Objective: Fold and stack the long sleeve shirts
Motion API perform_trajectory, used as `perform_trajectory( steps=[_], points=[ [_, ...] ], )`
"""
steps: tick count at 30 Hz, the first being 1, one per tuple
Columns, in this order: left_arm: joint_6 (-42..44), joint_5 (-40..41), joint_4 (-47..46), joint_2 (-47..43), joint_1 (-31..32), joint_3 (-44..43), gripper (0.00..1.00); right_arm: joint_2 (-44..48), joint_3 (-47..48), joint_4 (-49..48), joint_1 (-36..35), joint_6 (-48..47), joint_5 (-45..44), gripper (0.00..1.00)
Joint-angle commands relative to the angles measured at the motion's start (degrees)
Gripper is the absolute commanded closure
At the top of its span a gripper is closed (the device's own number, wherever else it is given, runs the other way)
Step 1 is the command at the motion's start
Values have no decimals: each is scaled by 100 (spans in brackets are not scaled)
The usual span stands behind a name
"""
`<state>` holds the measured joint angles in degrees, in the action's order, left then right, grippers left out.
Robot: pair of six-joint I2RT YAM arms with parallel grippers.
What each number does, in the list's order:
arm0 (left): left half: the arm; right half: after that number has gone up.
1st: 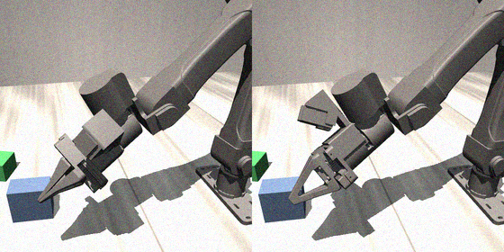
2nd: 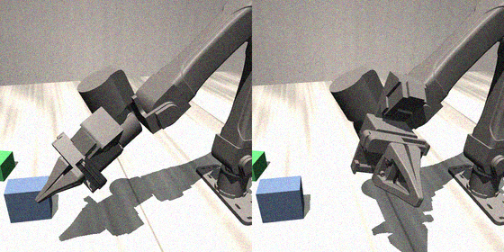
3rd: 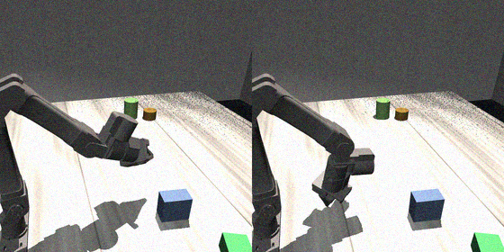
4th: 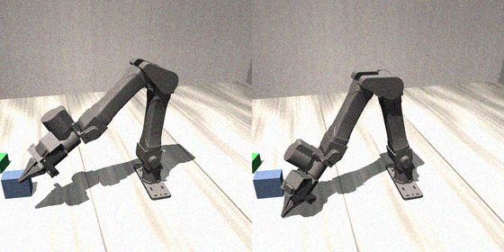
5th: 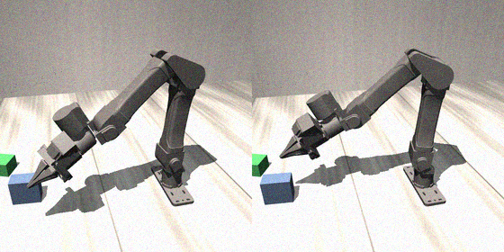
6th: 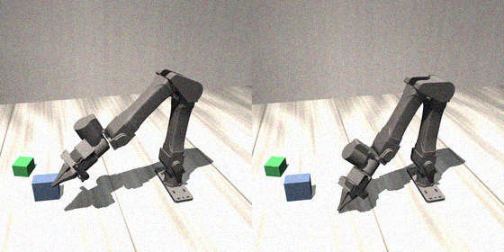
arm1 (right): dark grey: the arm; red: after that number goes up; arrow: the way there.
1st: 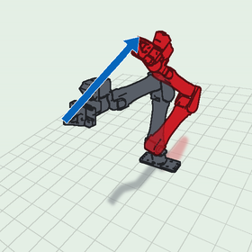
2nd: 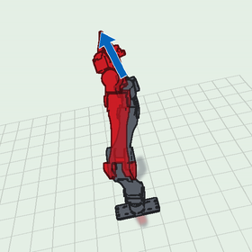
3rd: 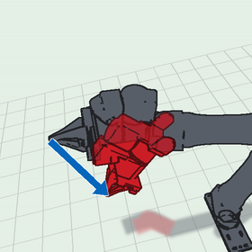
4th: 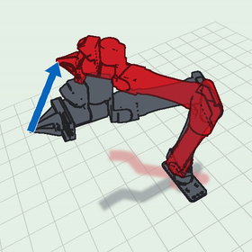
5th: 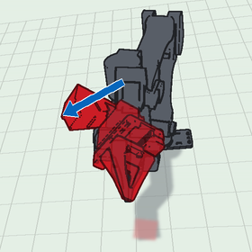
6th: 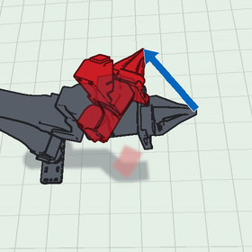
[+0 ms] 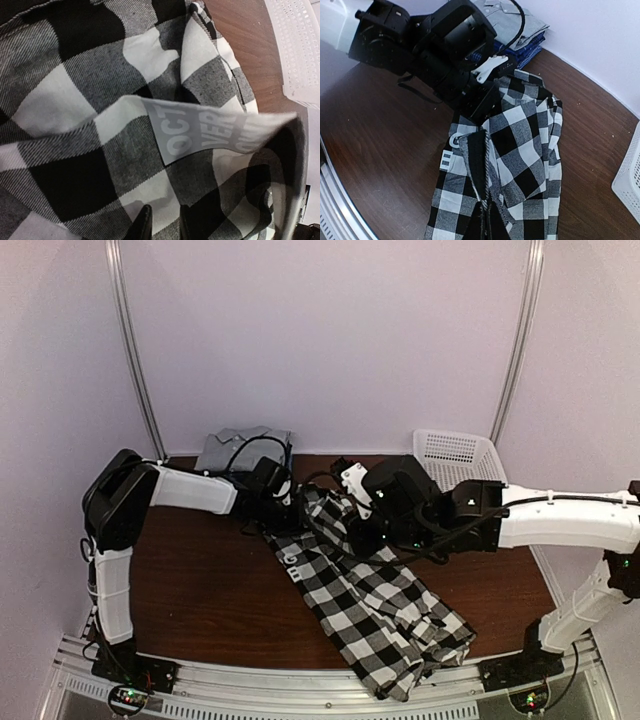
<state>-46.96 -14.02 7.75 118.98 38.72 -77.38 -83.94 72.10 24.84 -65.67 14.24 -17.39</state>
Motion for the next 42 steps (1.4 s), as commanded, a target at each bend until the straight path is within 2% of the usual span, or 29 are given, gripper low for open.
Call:
perform_trajectory(
  steps=[1,10,23,26,31,37,42],
  points=[
    [73,166,-128,-629,-49,440,78,-79,-521,-30,-254,285,182,100],
    [92,22,-403,-1233,-81,1415,73,-186,-1316,-65,-655,751,343,100],
    [-199,-503,-1299,-1542,-75,1839,63,-226,-1584,-224,-851,1058,375,100],
    [-249,-546,-1452,-1486,-75,1743,56,-262,-1593,-216,-861,1088,361,100],
    [-173,-419,-1230,-996,-75,1224,55,-271,-1636,-226,-860,1141,337,100],
    [-170,-484,-1157,-482,-75,738,56,-229,-1731,-247,-878,1202,334,100],
    [-173,-469,-993,-289,-75,472,64,-210,-1778,-226,-892,1229,331,100]
  ],
)
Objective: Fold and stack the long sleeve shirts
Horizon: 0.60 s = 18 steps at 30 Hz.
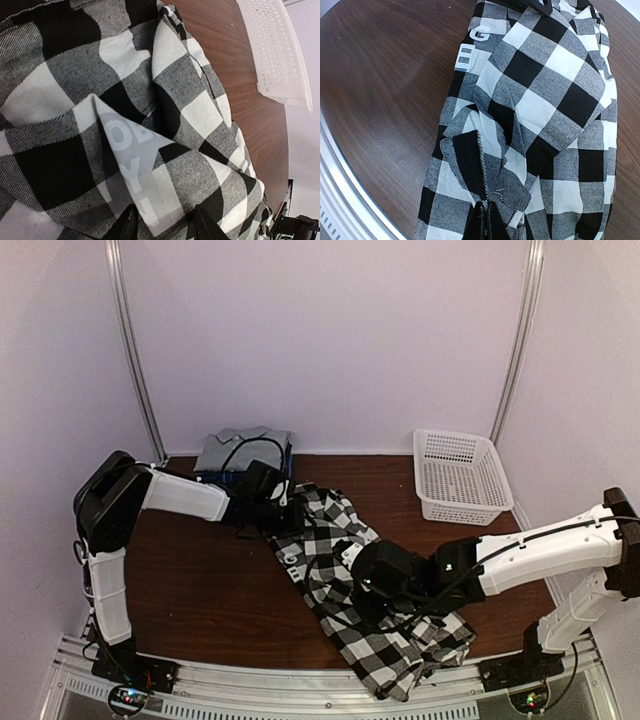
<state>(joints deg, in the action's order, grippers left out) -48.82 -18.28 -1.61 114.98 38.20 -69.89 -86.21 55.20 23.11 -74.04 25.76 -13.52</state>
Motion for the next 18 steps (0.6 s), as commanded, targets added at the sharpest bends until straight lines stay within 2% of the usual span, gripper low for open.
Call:
perform_trajectory(
  steps=[1,8,18],
  points=[
    [13,-45,-59,123,-23,-287,66,22,-96,-57,-57,78,-67,100],
    [61,81,91,113,-31,-451,98,-72,-80,46,-124,52,-122,100],
    [111,228,213,71,-101,-526,100,-107,-140,296,-361,210,-240,100]
  ],
)
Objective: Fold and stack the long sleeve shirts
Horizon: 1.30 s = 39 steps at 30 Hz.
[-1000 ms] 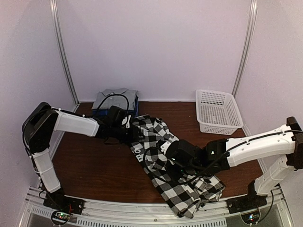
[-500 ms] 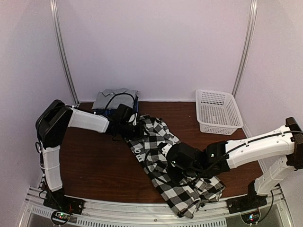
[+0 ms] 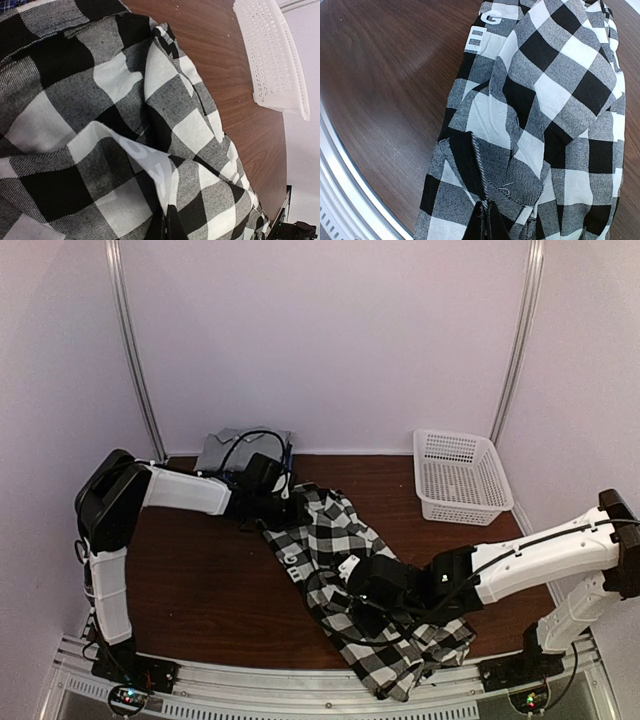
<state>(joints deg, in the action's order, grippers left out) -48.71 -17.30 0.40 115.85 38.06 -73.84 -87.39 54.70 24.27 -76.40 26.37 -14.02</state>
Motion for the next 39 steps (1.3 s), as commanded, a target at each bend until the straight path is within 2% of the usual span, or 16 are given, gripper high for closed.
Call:
perform_trajectory(
  steps=[1,12,19,20,23,26,29,34,39],
  points=[
    [117,125,92,-21,-89,-123,100,22,-98,221,-156,182,-207,100],
    [161,24,3,-234,-89,353,100,214,-346,482,-467,622,-264,100],
    [112,33,-259,-285,-89,634,100,170,-467,255,-548,734,-106,100],
    [108,52,-260,-283,-89,661,100,137,-473,247,-557,737,-90,99],
    [150,116,-231,-304,-89,700,98,105,-470,285,-601,757,-44,77],
    [208,167,-183,-361,-89,712,86,379,-469,347,-630,844,-47,58],
    [288,241,-111,-435,-89,697,79,799,-490,368,-615,953,-197,50],
    [359,316,-67,-514,-89,679,75,915,-493,431,-401,1261,-321,50],
    [436,289,78,-480,-89,618,73,747,-773,6,-8,1647,163,57]
  ],
)
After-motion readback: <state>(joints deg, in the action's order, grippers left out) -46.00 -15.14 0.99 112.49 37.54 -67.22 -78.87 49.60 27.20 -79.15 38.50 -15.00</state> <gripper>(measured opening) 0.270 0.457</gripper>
